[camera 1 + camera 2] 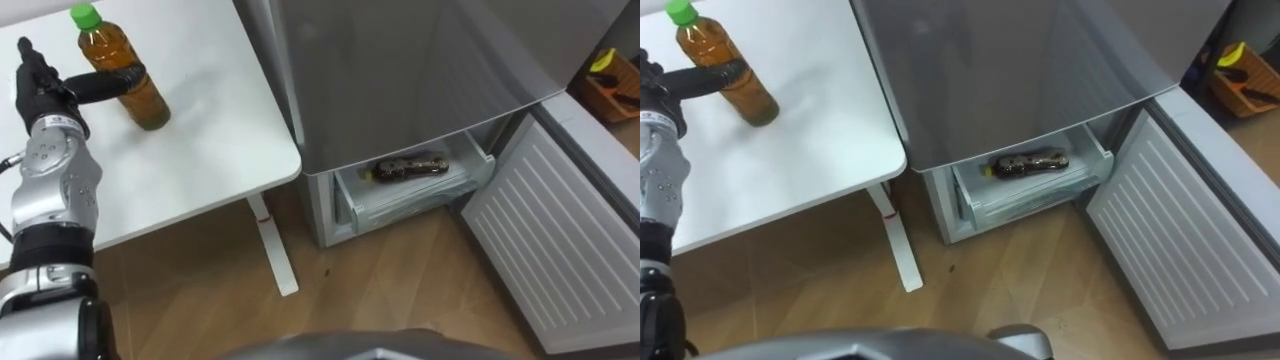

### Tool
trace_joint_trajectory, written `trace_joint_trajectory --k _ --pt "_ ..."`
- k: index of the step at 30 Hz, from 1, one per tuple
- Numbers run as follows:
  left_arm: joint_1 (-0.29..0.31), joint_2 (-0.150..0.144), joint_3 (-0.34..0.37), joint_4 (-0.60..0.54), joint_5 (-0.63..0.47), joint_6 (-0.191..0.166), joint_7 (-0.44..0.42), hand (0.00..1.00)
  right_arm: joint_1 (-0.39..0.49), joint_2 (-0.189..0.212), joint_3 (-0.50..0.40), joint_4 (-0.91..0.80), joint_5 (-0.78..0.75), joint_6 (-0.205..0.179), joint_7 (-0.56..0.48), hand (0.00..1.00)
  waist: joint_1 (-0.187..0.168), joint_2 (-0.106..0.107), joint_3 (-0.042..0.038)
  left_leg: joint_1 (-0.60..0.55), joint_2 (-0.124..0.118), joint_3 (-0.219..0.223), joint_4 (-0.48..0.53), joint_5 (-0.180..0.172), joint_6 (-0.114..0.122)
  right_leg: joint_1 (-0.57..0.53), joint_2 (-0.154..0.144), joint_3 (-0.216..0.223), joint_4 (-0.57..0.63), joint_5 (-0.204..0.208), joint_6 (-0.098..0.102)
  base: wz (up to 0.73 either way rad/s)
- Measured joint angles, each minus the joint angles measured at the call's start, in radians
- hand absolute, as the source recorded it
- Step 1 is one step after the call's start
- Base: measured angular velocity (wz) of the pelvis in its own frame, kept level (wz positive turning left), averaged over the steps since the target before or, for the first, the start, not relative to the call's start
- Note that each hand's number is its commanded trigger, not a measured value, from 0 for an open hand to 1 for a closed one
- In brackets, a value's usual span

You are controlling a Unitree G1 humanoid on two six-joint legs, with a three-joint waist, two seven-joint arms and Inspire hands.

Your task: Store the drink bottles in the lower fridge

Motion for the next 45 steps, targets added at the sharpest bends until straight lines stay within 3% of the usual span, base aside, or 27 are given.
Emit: trace_joint_trajectory --k 5,10,16,22,30,41,43,44,45 --pt "-0.005 0.001 0.0 0.0 -0.061 0.02 -0.003 0.0 -0.006 0.0 0.0 -0.007 0.0 0.003 -0.009 0.0 0.001 -0.005 -0.0001 0.0 -0.001 0.0 -0.001 0.0 0.0 -0.001 -0.001 0.001 -0.003 0.0 0.0 0.0" --pt "-0.066 0.029 -0.001 0.003 -0.115 0.046 -0.003 0.0 -0.002 0.0 0.0 -0.011 0.0 0.005 -0.02 0.0 0.003 -0.021 -0.0045 -0.005 -0.001 -0.001 -0.001 0.0 0.0 -0.001 -0.001 0.001 -0.012 0.0 0.0 0.0" --pt "-0.143 0.057 -0.002 0.045 -0.128 0.065 -0.013 0.0 -0.001 0.0 0.003 -0.021 0.002 0.015 -0.02 0.0 0.004 -0.023 -0.0054 -0.01 -0.001 -0.001 -0.002 0.0 0.0 -0.005 0.0 0.005 -0.019 0.001 0.0 -0.01" --pt "-0.168 0.057 -0.004 0.07 -0.154 0.07 -0.013 0.0 -0.004 0.001 0.035 -0.021 0.006 0.014 -0.032 0.0 0.003 -0.025 -0.0037 -0.022 -0.002 -0.001 -0.002 0.0 0.0 -0.021 0.0 0.009 -0.016 0.001 0.0 -0.02" --pt "-0.197 0.058 -0.039 0.086 -0.149 0.069 -0.015 0.0 -0.001 0.002 0.094 -0.015 0.06 0.012 -0.063 0.0 0.005 -0.043 0.007 -0.05 0.0 -0.002 0.012 -0.001 0.001 -0.038 0.0 0.01 0.001 0.004 0.0 0.0" --pt "-0.202 0.059 -0.045 0.138 -0.155 0.066 -0.022 0.0 0.0 0.004 0.121 -0.004 0.084 0.001 -0.076 0.0 0.004 -0.058 -0.0026 -0.07 0.002 -0.005 0.018 -0.001 0.002 -0.057 0.001 0.003 0.012 0.004 -0.001 0.01" --pt "-0.202 0.06 -0.045 0.148 -0.153 0.065 -0.023 0.62 -0.001 0.006 0.121 0.008 0.085 -0.005 -0.081 0.0 0.006 -0.069 -0.0057 -0.069 0.002 -0.005 0.019 -0.001 0.002 -0.057 0.001 0.004 0.013 0.004 -0.001 0.0" --pt "-0.202 0.06 -0.045 0.153 -0.153 0.064 -0.023 1.0 0.0 0.006 0.121 0.009 0.085 -0.005 -0.081 0.0 0.006 -0.07 -0.0067 -0.069 0.002 -0.005 0.019 -0.001 0.002 -0.057 0.001 0.004 0.013 0.004 -0.001 0.0" --pt "-0.202 0.06 -0.044 0.161 -0.154 0.064 -0.023 1.0 0.0 0.006 0.121 0.009 0.085 -0.005 -0.082 0.0 0.006 -0.074 -0.0069 -0.07 0.002 -0.005 0.02 -0.001 0.002 -0.057 0.001 0.004 0.013 0.004 -0.001 0.0"
